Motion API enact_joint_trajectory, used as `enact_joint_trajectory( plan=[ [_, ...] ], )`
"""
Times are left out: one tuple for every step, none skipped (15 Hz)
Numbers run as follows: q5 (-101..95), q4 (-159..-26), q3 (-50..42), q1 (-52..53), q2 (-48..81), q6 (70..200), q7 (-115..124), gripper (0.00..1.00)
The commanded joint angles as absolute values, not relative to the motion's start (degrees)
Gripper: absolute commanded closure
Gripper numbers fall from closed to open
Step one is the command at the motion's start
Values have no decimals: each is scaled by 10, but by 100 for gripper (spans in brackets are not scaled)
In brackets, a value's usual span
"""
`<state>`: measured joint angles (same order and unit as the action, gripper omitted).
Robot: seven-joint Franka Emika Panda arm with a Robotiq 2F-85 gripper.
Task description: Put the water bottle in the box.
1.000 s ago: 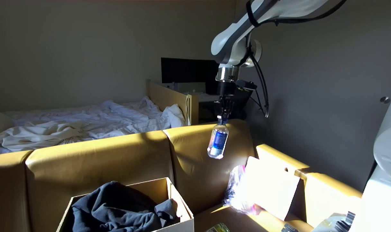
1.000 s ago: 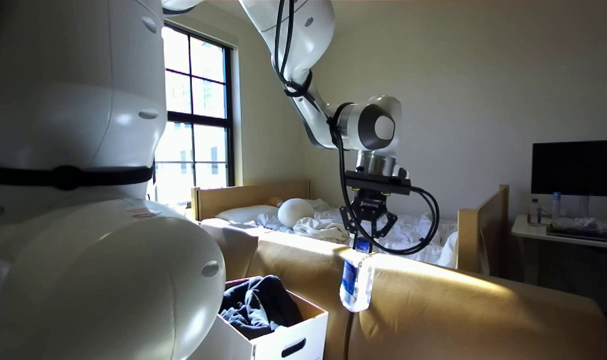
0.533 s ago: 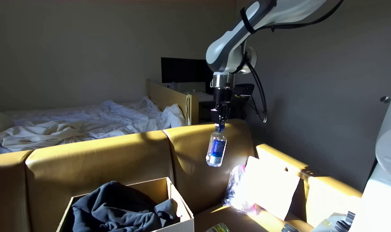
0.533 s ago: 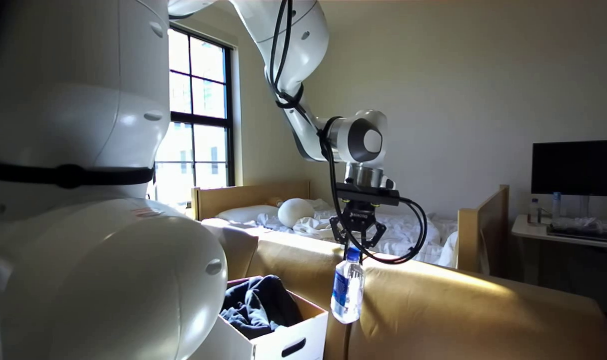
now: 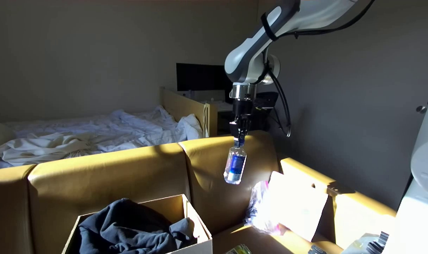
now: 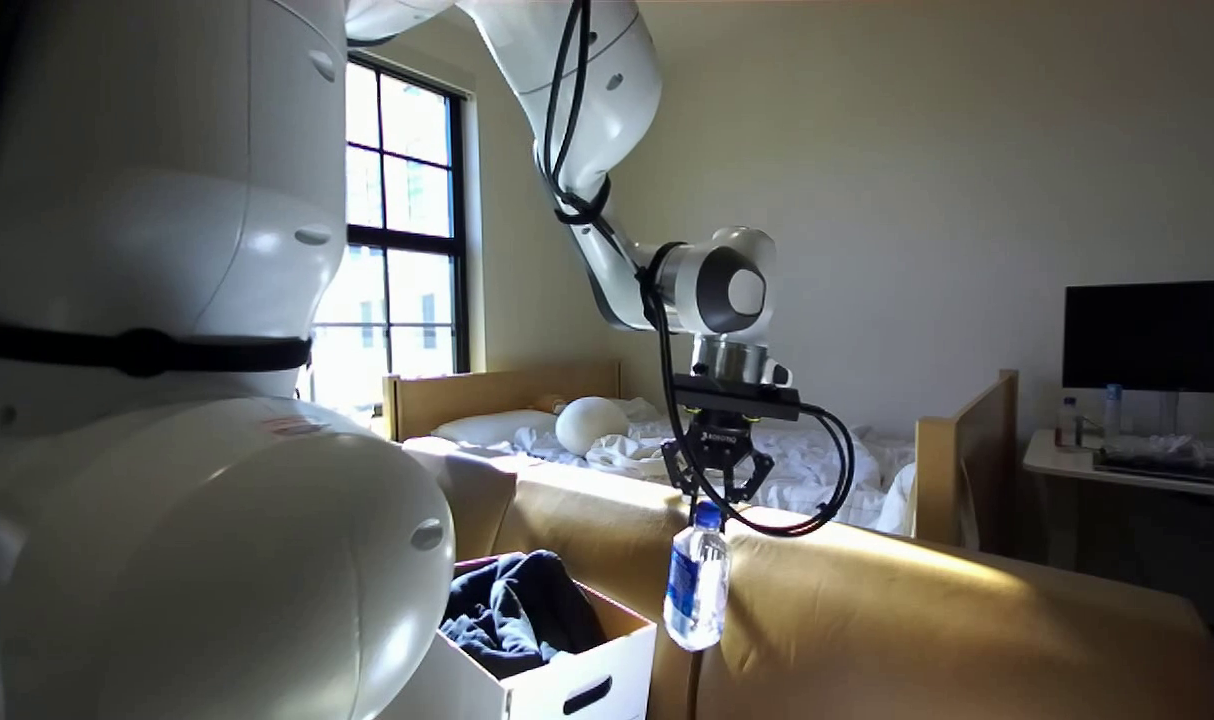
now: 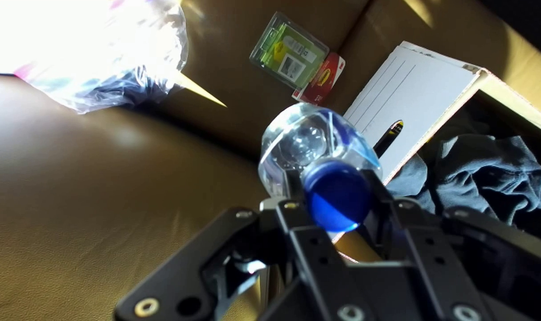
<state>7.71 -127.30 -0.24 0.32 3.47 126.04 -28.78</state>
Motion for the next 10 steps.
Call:
enact_joint_trajectory(
  plan=[
    [104, -1239, 12, 1, 93, 1306, -327, 86],
    [106, -1222, 19, 1, 113, 1312, -336, 86],
    [105, -1205, 28, 1, 132, 1316, -346, 86],
    [107, -1178, 40, 2, 158, 1315, -350, 86],
    [100, -1155, 51, 4, 181, 1316, -350, 86],
    [97, -1121, 65, 7, 212, 1309, -350, 86],
    [89, -1094, 77, 10, 236, 1306, -350, 86],
    [91, -1060, 94, 15, 267, 1299, -350, 86],
    [83, -1030, 106, 23, 293, 1294, -348, 86],
    [87, -993, 126, 28, 322, 1278, -356, 86]
  ],
)
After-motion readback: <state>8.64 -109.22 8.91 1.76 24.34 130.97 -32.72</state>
